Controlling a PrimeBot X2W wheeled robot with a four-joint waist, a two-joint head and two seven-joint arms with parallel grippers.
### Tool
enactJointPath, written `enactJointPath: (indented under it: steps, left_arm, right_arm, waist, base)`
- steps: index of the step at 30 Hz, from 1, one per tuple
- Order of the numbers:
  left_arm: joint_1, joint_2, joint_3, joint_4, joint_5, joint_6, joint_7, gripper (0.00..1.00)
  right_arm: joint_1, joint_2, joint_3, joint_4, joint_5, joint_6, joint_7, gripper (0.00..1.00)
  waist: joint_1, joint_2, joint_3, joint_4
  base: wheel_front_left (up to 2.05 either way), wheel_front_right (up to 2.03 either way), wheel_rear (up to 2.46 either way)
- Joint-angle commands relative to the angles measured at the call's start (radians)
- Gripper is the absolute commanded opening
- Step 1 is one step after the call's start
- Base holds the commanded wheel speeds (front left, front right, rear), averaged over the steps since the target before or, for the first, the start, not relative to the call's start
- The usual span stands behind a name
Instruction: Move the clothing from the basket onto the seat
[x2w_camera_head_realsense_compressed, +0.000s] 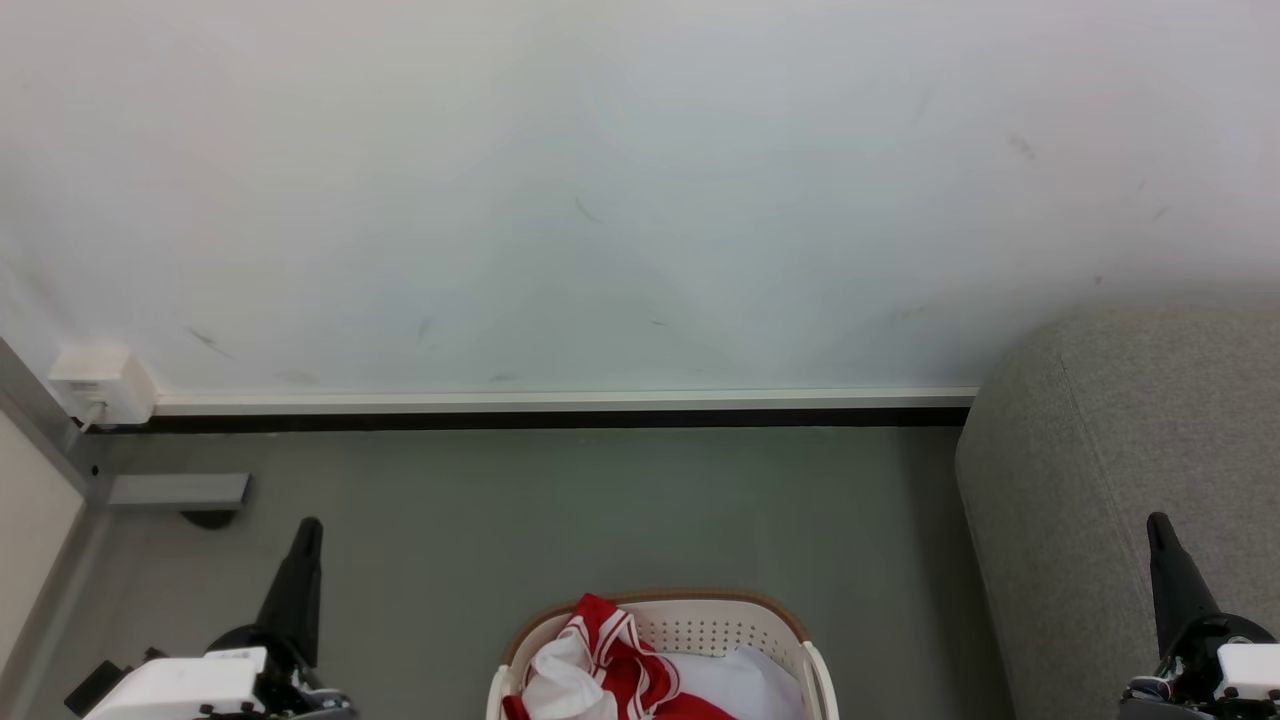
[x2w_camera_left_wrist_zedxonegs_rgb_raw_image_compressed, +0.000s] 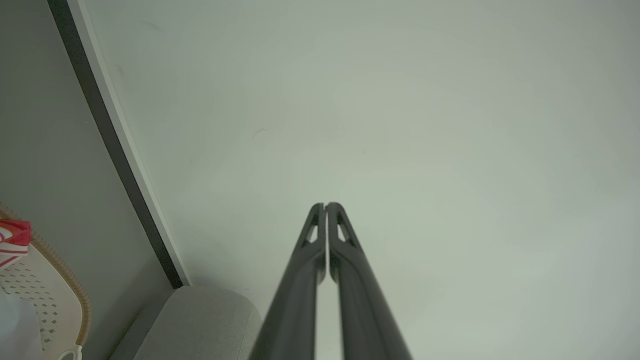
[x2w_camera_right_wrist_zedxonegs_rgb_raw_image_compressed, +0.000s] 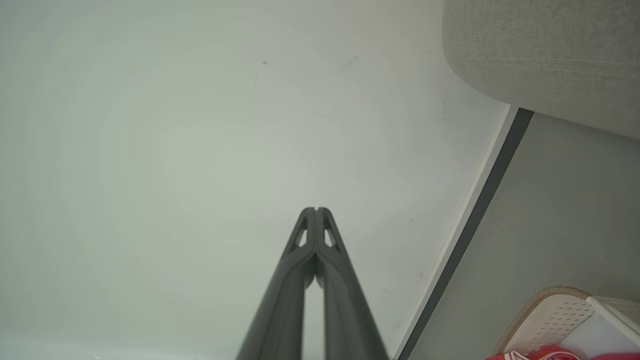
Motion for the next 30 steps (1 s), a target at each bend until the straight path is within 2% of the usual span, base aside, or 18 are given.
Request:
enactJointPath:
  steps: [1, 30]
  left_arm:
    - [-0.005, 0.003, 0.002, -0.003, -0.014, -0.001, 0.003, 0.00]
    - [-0.005, 0.003, 0.002, -0.003, -0.014, -0.001, 0.003, 0.00]
  right_arm:
    - [-0.002, -0.005, 0.001, -0.003, 0.005, -0.002, -0.003, 0.00]
    - [-0.002, -0.005, 0.000, -0.003, 0.005, -0.002, -0.003, 0.00]
  waist:
    - [0.0000, 0.0000, 0.000, 0.000]
    - [0.0000, 0.0000, 0.000, 0.000]
  base:
    - [0.00, 0.00, 0.00]
    - [0.00, 0.00, 0.00]
